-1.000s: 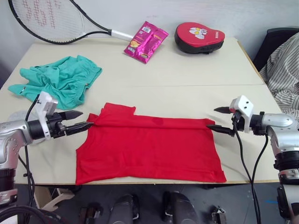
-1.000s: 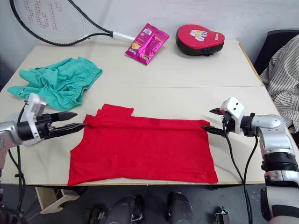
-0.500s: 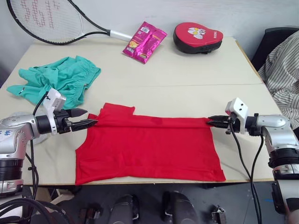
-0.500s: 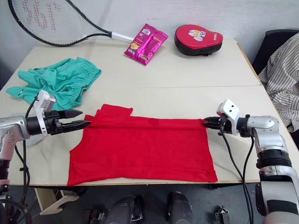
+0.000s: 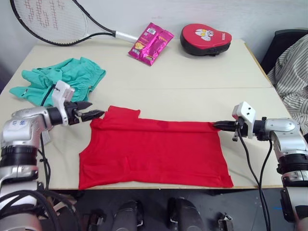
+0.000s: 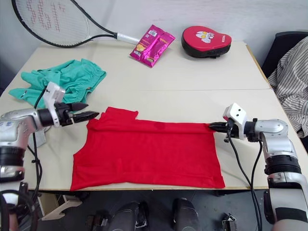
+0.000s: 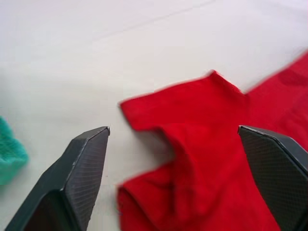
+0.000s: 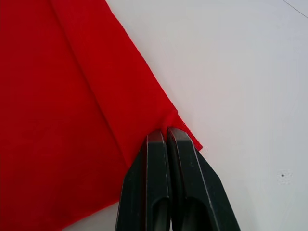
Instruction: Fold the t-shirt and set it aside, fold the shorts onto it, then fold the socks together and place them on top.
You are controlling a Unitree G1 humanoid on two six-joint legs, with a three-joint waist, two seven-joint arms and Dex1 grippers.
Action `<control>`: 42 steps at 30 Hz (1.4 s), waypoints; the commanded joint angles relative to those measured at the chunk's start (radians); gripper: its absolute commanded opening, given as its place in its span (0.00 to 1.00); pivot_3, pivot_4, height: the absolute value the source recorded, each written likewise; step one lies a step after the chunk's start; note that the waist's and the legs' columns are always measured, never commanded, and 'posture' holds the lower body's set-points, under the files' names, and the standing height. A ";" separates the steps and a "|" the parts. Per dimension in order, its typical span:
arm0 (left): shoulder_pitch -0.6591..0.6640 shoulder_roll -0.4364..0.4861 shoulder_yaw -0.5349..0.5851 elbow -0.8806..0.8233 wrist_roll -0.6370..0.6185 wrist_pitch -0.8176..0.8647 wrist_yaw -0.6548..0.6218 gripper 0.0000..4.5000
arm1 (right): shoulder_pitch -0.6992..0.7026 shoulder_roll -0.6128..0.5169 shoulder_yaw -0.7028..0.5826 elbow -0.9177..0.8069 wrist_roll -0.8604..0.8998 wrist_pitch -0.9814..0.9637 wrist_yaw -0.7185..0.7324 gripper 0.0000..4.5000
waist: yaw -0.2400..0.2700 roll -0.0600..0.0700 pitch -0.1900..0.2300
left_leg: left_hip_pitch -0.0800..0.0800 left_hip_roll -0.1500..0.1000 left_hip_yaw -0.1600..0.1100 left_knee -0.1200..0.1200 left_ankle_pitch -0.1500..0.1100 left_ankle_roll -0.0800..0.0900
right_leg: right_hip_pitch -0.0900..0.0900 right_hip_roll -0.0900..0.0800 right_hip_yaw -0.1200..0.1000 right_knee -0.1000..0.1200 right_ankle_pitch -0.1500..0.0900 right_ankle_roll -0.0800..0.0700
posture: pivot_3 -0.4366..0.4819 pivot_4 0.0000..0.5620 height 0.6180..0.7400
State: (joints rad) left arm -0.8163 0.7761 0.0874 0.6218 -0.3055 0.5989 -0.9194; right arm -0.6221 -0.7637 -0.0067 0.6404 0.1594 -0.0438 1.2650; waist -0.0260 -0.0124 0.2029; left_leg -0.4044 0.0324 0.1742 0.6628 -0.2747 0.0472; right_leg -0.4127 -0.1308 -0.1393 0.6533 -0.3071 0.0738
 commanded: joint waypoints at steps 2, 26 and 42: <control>-0.149 -0.062 -0.031 0.252 0.084 -0.076 0.051 1.00 | 0.022 -0.010 -0.019 -0.051 0.012 -0.011 -0.006 0.00 | -0.001 0.000 0.000 | 0.000 -0.001 0.000 0.000 0.000 0.000 | 0.000 0.001 0.000 0.000 0.000 0.000 | 0.48 0.27 1.00; -0.272 -0.230 -0.105 0.558 0.301 -0.296 0.067 0.14 | 0.105 -0.008 -0.032 -0.182 0.049 0.049 -0.060 0.00 | 0.001 -0.001 0.000 | 0.000 -0.002 -0.001 0.002 0.000 0.001 | 0.000 -0.002 -0.001 0.001 0.000 0.001 | 0.48 0.27 1.00; -0.119 -0.142 0.020 0.324 0.177 -0.591 -0.148 0.01 | 0.126 -0.008 -0.055 -0.199 0.064 0.012 -0.082 0.00 | -0.002 -0.001 0.000 | 0.000 0.000 0.000 0.002 0.000 0.001 | 0.000 -0.002 -0.001 0.001 0.000 0.001 | 0.48 0.27 1.00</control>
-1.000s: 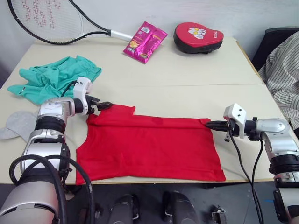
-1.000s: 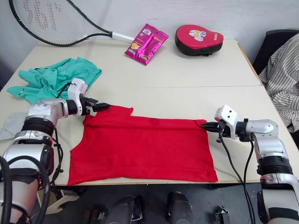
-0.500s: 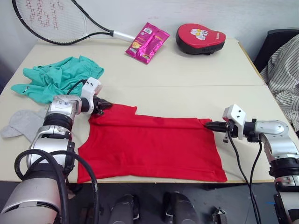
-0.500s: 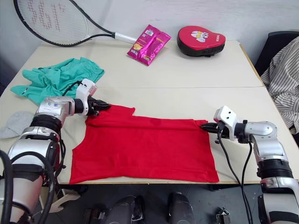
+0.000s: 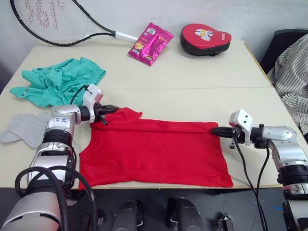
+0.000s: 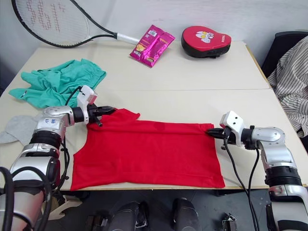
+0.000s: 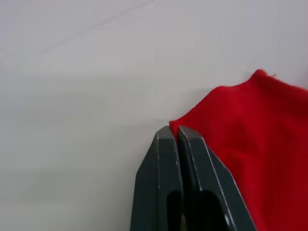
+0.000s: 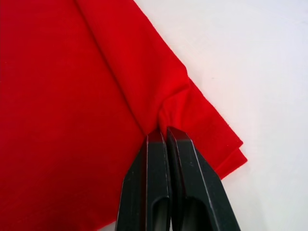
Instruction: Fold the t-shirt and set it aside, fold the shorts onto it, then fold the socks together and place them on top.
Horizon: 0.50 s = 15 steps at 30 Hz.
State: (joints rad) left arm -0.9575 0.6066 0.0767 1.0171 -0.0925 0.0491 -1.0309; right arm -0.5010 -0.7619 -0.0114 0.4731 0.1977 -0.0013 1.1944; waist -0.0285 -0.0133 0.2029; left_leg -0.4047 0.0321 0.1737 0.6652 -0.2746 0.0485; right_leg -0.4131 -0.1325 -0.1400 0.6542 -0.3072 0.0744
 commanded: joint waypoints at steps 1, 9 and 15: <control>0.037 0.031 0.036 -0.094 -0.043 -0.050 -0.045 0.01 | 0.010 -0.011 -0.055 -0.035 0.028 -0.041 -0.013 0.00 | 0.000 0.000 0.000 | 0.000 0.000 0.000 0.000 0.000 0.000 | 0.000 0.000 0.000 0.000 0.000 0.000 | 0.48 0.27 1.00; 0.230 0.068 0.099 -0.341 -0.144 -0.225 -0.163 0.01 | 0.103 -0.006 -0.118 -0.088 0.029 -0.153 -0.091 0.00 | 0.000 0.000 0.000 | 0.000 0.000 0.000 0.000 0.000 0.000 | 0.000 0.000 0.000 0.000 0.000 0.000 | 0.48 0.27 1.00; 0.391 0.116 0.126 -0.561 -0.191 -0.309 -0.207 0.01 | 0.208 -0.001 -0.131 -0.114 -0.022 -0.318 -0.162 0.00 | 0.000 0.000 0.000 | 0.000 0.000 0.000 0.000 0.000 0.000 | 0.000 -0.001 0.001 -0.002 0.000 0.000 | 0.48 0.27 1.00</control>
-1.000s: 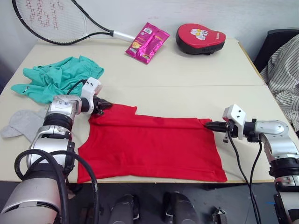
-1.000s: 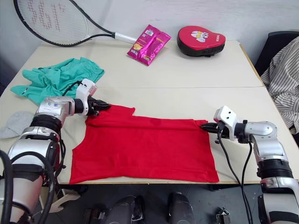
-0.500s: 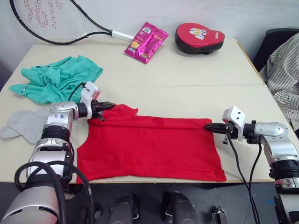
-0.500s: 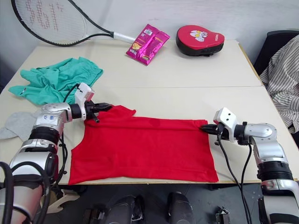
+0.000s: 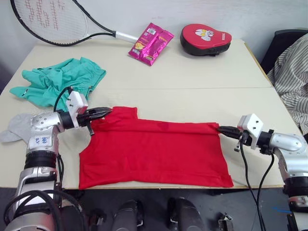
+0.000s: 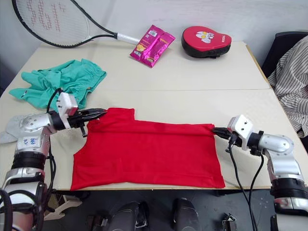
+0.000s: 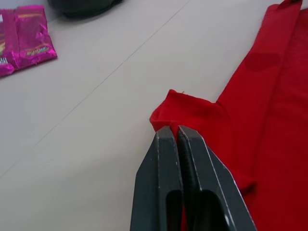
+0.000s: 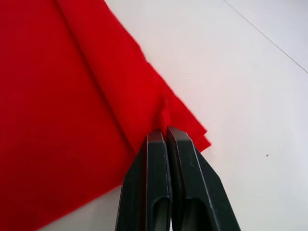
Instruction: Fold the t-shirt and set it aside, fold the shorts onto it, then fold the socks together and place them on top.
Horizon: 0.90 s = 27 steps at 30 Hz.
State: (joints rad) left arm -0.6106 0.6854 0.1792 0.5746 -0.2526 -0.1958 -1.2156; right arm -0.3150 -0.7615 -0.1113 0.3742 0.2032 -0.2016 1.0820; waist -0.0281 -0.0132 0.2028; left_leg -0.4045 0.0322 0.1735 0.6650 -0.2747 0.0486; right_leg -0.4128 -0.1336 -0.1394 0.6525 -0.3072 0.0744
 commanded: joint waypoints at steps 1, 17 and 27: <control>0.065 0.045 0.025 -0.144 -0.033 -0.080 -0.027 0.01 | 0.031 0.000 -0.033 -0.006 -0.032 -0.142 -0.060 0.00 | 0.000 0.000 0.000 | 0.000 0.000 0.000 0.000 0.000 0.000 | 0.000 0.000 0.000 -0.001 0.000 0.000 | 0.48 0.27 1.00; 0.236 0.165 -0.061 -0.169 0.068 -0.665 -0.082 0.01 | 0.034 0.007 0.034 0.177 -0.141 -0.444 -0.159 0.00 | -0.001 0.000 0.000 | 0.001 0.000 0.000 -0.001 -0.001 0.001 | 0.001 -0.001 0.000 -0.002 0.000 0.000 | 0.48 0.27 1.00; 0.302 0.264 -0.126 -0.146 0.086 -0.883 -0.054 0.01 | 0.032 -0.018 0.072 0.251 -0.186 -0.603 -0.163 0.00 | -0.004 0.000 0.000 | 0.002 0.001 0.000 -0.001 -0.001 0.001 | 0.001 -0.001 0.000 -0.002 0.000 0.000 | 0.48 0.27 1.00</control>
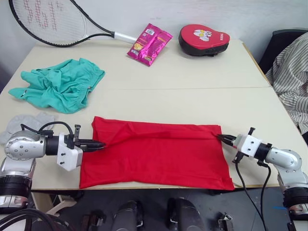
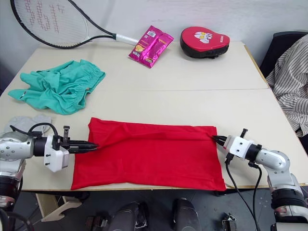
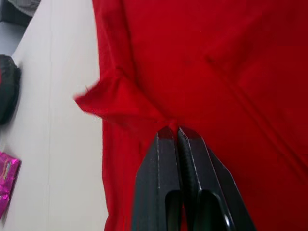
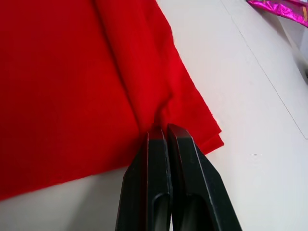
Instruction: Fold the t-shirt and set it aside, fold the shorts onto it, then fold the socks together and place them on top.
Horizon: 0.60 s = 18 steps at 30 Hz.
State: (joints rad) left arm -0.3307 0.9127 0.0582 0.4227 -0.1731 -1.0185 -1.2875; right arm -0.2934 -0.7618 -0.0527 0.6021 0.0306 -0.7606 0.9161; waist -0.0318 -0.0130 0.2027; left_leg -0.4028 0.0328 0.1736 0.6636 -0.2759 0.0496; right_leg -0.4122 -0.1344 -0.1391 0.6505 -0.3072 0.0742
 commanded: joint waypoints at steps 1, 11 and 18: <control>0.034 0.044 -0.008 0.013 0.009 -0.071 0.025 0.01 | 0.011 -0.018 0.017 0.032 -0.015 -0.052 0.002 0.00 | 0.000 0.000 0.000 | 0.000 0.000 0.000 0.000 0.000 0.000 | 0.000 0.000 0.000 0.000 0.000 0.000 | 0.48 0.27 1.00; 0.083 0.081 0.011 0.038 0.012 0.008 0.134 0.01 | -0.013 -0.030 0.007 0.085 0.013 -0.106 -0.007 0.00 | 0.001 0.000 0.000 | 0.000 0.000 0.000 0.000 0.000 0.000 | 0.001 0.000 0.000 0.000 0.000 0.000 | 0.48 0.27 1.00; 0.101 0.092 0.014 0.043 0.008 0.092 0.177 0.01 | -0.033 -0.053 0.016 0.103 -0.046 -0.255 -0.055 0.00 | 0.000 0.000 0.000 | 0.000 0.000 0.000 0.000 0.000 0.000 | 0.000 0.000 0.000 0.000 0.000 0.000 | 0.48 0.27 1.00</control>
State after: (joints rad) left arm -0.2353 0.9897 0.0498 0.4650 -0.1528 -0.9430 -1.1293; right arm -0.3176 -0.7876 -0.0367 0.7032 -0.0027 -0.9654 0.8830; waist -0.0316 -0.0128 0.2028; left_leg -0.4024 0.0330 0.1736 0.6635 -0.2764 0.0499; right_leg -0.4118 -0.1342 -0.1392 0.6501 -0.3072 0.0743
